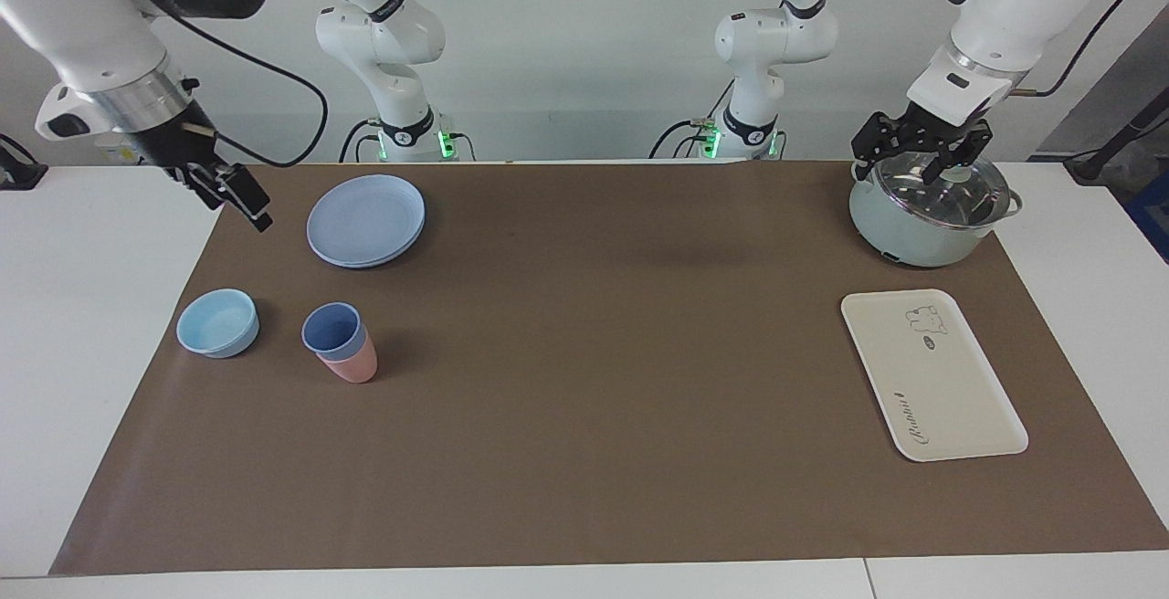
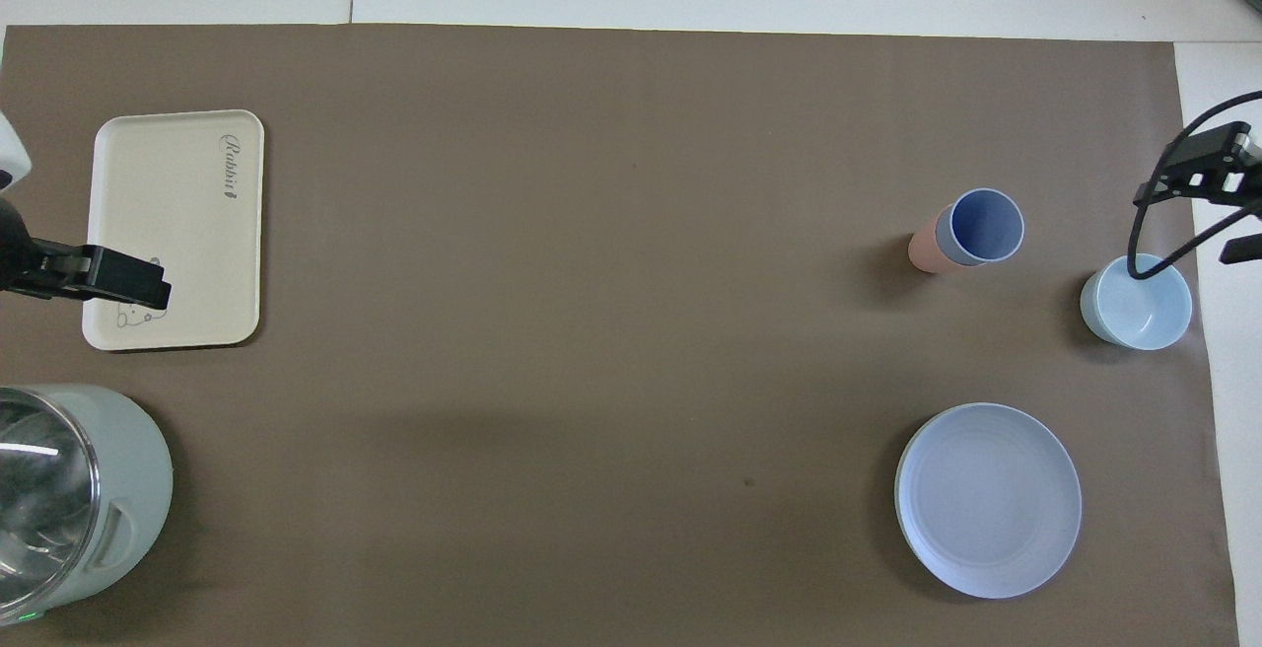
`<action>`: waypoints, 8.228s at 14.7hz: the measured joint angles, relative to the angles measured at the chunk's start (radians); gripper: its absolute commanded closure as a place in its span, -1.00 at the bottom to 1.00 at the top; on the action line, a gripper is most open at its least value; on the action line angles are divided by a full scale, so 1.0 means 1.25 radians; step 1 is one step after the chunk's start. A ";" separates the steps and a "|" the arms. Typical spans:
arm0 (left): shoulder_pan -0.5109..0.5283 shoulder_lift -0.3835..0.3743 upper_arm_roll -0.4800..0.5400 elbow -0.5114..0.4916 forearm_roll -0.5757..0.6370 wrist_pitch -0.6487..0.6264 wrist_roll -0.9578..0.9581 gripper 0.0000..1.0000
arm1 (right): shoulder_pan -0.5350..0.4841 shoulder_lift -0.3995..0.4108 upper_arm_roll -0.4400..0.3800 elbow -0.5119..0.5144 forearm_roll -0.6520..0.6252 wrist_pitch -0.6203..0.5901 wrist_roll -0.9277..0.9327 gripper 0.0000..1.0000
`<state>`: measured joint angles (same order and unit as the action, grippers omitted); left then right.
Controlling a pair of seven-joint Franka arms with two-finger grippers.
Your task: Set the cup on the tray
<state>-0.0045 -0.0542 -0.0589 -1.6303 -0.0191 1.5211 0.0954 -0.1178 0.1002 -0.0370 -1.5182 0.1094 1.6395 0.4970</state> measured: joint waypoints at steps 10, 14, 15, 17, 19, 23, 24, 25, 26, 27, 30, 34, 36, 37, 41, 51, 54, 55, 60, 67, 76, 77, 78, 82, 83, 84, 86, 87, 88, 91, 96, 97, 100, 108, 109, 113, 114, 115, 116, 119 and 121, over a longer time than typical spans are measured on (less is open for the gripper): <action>0.000 0.000 0.000 0.000 0.000 0.000 0.000 -1.00 | -0.110 0.196 -0.002 0.008 0.245 0.074 0.169 -0.82; 0.000 0.000 0.000 0.000 0.000 0.000 0.000 -1.00 | -0.146 0.276 -0.003 0.009 0.357 0.113 0.258 -0.83; 0.000 0.000 0.000 0.000 0.000 0.000 0.000 -1.00 | -0.153 0.298 -0.002 0.012 0.368 0.117 0.262 -0.83; 0.000 0.000 0.000 0.000 0.000 0.000 0.000 -1.00 | -0.159 0.336 -0.001 0.019 0.371 0.117 0.265 -0.84; 0.000 0.000 0.000 0.000 0.000 0.000 0.000 -1.00 | -0.160 0.360 0.002 0.023 0.373 0.116 0.266 -0.84; 0.000 0.000 0.000 0.000 0.000 0.000 0.000 -1.00 | -0.156 0.390 0.013 0.020 0.382 0.106 0.266 -0.84; 0.000 0.000 0.000 0.000 0.000 0.000 0.000 -1.00 | -0.152 0.395 0.013 0.016 0.392 0.105 0.266 -0.84; 0.000 0.000 0.000 0.000 0.000 0.000 0.000 -1.00 | -0.149 0.398 0.014 0.012 0.404 0.105 0.266 -0.84; 0.000 0.000 0.000 0.000 0.000 0.000 0.000 -1.00 | -0.148 0.403 0.014 0.008 0.417 0.105 0.263 -0.84; 0.000 0.000 0.000 0.000 0.000 0.000 0.000 -1.00 | -0.149 0.408 0.014 0.004 0.433 0.105 0.256 -0.84; 0.000 0.000 0.000 0.000 0.000 0.000 0.000 -1.00 | -0.150 0.422 0.014 -0.010 0.466 0.105 0.244 -0.84; 0.000 0.000 0.000 0.000 0.000 0.000 0.000 -1.00 | -0.149 0.427 0.014 -0.048 0.506 0.104 0.217 -0.84; 0.000 0.000 0.000 0.000 0.000 0.000 0.000 -1.00 | -0.149 0.427 0.014 -0.071 0.518 0.103 0.193 -0.84; 0.000 0.000 0.000 0.000 0.000 0.000 0.000 -1.00 | -0.149 0.427 0.015 -0.077 0.522 0.103 0.188 -0.84; 0.000 0.000 0.000 0.000 0.000 0.000 0.000 -1.00 | -0.148 0.426 0.017 -0.089 0.563 0.091 0.176 -0.83; 0.000 0.000 0.000 0.000 0.000 0.000 0.000 -1.00 | -0.131 0.421 0.019 -0.114 0.650 0.091 0.159 -0.58; 0.000 0.000 0.000 0.000 0.000 0.000 0.000 -1.00 | -0.121 0.421 0.019 -0.120 0.673 0.091 0.159 0.07; 0.000 0.000 0.000 0.000 0.000 0.000 0.000 -1.00 | -0.119 0.421 0.019 -0.123 0.676 0.091 0.159 0.51; 0.000 0.000 0.000 0.000 0.000 0.000 0.000 -1.00 | -0.104 0.394 0.021 -0.125 0.690 0.069 0.141 1.00; 0.000 0.000 0.000 0.000 0.000 0.000 0.000 -1.00 | 0.013 0.268 0.022 -0.205 0.691 0.151 0.227 1.00; -0.177 -0.045 -0.034 -0.186 -0.111 0.327 -0.491 -0.97 | 0.258 0.115 0.021 -0.251 0.617 0.299 0.557 1.00; -0.204 -0.046 -0.035 -0.197 -0.130 0.381 -0.569 -0.93 | 0.277 0.106 0.021 -0.251 0.597 0.299 0.582 1.00; -0.229 -0.045 -0.035 -0.203 -0.145 0.435 -0.641 -0.90 | 0.296 0.098 0.021 -0.250 0.574 0.301 0.603 1.00; -0.335 -0.036 -0.036 -0.210 -0.159 0.572 -0.848 -0.69 | 0.387 0.088 0.022 -0.250 0.521 0.394 0.699 1.00; -0.351 -0.032 -0.036 -0.210 -0.159 0.576 -0.861 -0.64 | 0.396 0.088 0.022 -0.250 0.521 0.403 0.707 1.00; -0.361 -0.024 -0.036 -0.210 -0.160 0.578 -0.866 -0.61 | 0.400 0.088 0.021 -0.250 0.521 0.404 0.709 1.00; -0.378 -0.007 -0.035 -0.209 -0.160 0.582 -0.866 -0.55 | 0.404 0.088 0.021 -0.249 0.521 0.404 0.711 1.00; -0.386 0.000 -0.035 -0.209 -0.160 0.584 -0.866 -0.55 | 0.405 0.088 0.021 -0.249 0.521 0.404 0.711 1.00; -0.392 0.005 -0.035 -0.209 -0.160 0.587 -0.866 -0.55 | 0.406 0.088 0.021 -0.248 0.521 0.404 0.711 1.00; -0.405 0.022 -0.035 -0.206 -0.160 0.605 -0.867 0.01 | 0.406 0.088 0.021 -0.246 0.521 0.404 0.712 1.00; -0.413 0.059 -0.036 -0.177 -0.160 0.626 -0.884 1.00 | 0.407 0.088 0.021 -0.245 0.521 0.404 0.712 1.00; -0.413 0.062 -0.036 -0.169 -0.160 0.623 -0.885 1.00 | 0.407 0.088 0.020 -0.244 0.521 0.408 0.714 1.00; -0.418 0.064 -0.036 -0.151 -0.160 0.607 -0.890 1.00 | 0.406 0.089 0.013 -0.242 0.521 0.421 0.719 1.00; -0.355 0.065 -0.010 -0.011 -0.160 0.415 -0.895 1.00 | 0.380 0.089 0.009 -0.244 0.520 0.419 0.719 1.00; -0.336 0.064 -0.009 -0.003 -0.160 0.398 -0.892 1.00 | 0.365 0.089 0.009 -0.245 0.520 0.418 0.718 1.00; -0.254 0.057 -0.006 -0.017 -0.160 0.367 -0.792 1.00 | 0.281 0.091 0.007 -0.252 0.520 0.401 0.704 1.00; -0.217 0.049 -0.005 -0.042 -0.160 0.365 -0.732 1.00 | 0.260 0.095 0.006 -0.253 0.522 0.400 0.704 1.00; -0.171 0.038 -0.004 -0.075 -0.160 0.365 -0.657 1.00 | 0.235 0.102 0.006 -0.254 0.525 0.394 0.695 1.00; -0.123 0.027 -0.003 -0.108 -0.160 0.366 -0.580 1.00 | 0.208 0.110 0.006 -0.255 0.534 0.379 0.667 1.00; 0.004 0.019 0.000 -0.176 -0.160 0.403 -0.382 1.00 | 0.121 0.142 0.004 -0.257 0.603 0.323 0.560 1.00; 0.084 0.046 0.001 -0.206 -0.160 0.454 -0.252 1.00 | 0.069 0.164 0.004 -0.257 0.646 0.277 0.507 1.00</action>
<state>0.1001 0.0036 -0.0579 -1.8876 -0.2189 2.0882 -0.2197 -0.0313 0.3047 -0.0319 -1.8400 0.9168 1.9859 1.1305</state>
